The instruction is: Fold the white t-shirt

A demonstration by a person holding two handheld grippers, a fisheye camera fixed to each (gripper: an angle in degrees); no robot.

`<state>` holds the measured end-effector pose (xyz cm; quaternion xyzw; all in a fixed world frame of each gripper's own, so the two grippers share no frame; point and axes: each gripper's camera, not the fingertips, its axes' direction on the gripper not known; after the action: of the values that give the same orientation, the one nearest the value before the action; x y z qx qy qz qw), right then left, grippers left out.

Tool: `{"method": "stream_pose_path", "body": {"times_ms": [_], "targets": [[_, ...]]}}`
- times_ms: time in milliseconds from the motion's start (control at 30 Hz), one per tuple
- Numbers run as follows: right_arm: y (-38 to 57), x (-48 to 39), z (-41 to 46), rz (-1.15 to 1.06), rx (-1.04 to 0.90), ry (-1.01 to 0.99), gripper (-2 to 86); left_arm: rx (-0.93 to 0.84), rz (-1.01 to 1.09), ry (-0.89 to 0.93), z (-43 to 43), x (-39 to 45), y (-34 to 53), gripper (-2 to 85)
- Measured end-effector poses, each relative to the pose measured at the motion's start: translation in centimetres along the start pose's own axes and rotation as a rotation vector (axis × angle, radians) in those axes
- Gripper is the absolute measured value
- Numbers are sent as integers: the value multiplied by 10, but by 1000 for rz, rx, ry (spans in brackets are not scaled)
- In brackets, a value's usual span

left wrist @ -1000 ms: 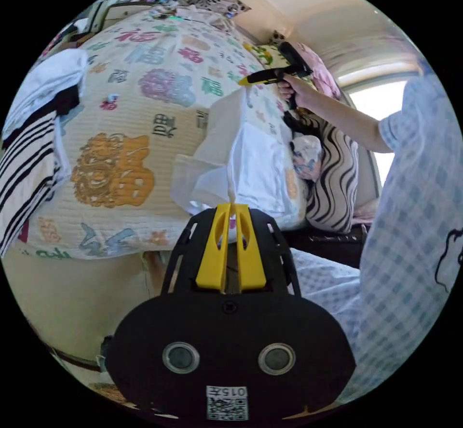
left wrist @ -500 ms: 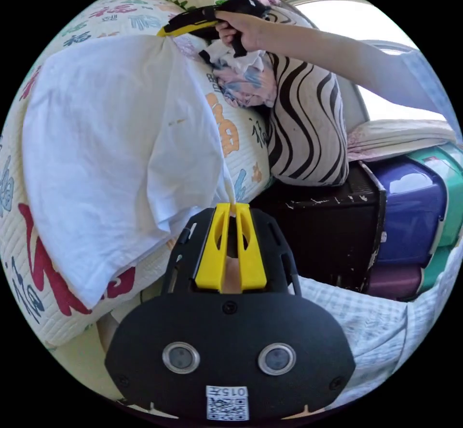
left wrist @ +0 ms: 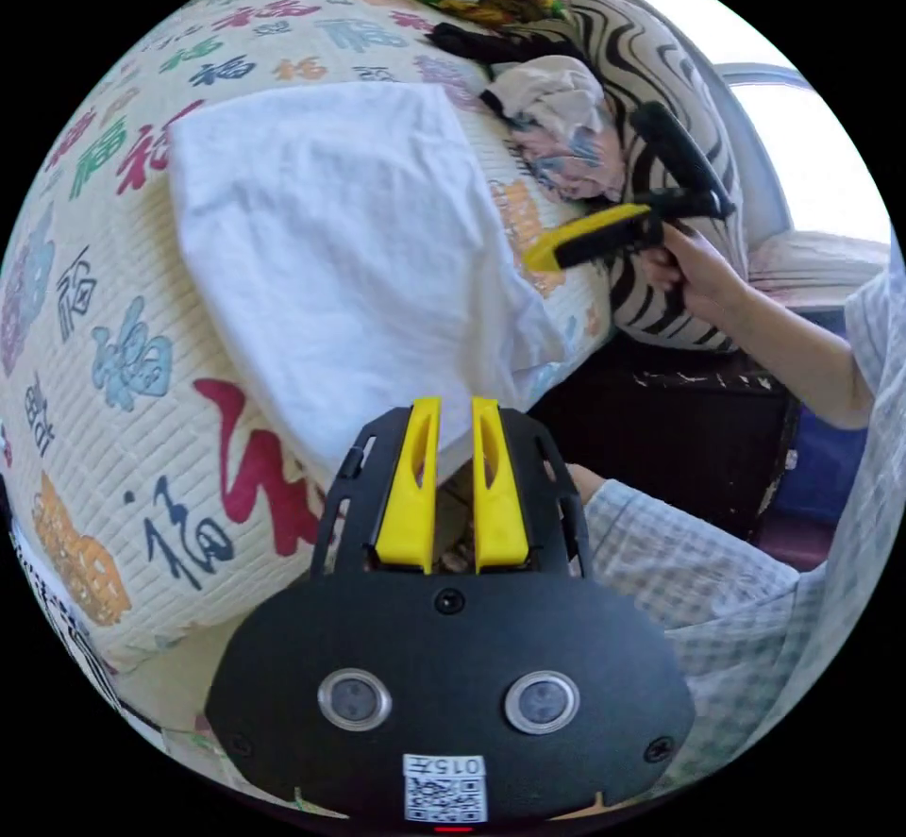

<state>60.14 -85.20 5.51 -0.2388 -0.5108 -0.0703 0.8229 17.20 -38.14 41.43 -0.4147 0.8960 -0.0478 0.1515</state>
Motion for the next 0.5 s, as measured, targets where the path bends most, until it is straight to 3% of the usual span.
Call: {"method": "stream_pose_path", "body": {"times_ms": [167, 300, 400, 500], "targets": [[31, 5, 36, -6, -82, 210, 12, -94, 4, -98, 32, -44, -12, 8], [56, 42, 15, 70, -70, 111, -2, -140, 14, -61, 37, -58, -30, -5], [71, 67, 2, 147, -100, 151, -1, -173, 36, -73, 39, -62, -34, -7], [73, 66, -17, 63, -2, 67, 1, -160, 39, -25, 35, -67, -37, -7]]}}
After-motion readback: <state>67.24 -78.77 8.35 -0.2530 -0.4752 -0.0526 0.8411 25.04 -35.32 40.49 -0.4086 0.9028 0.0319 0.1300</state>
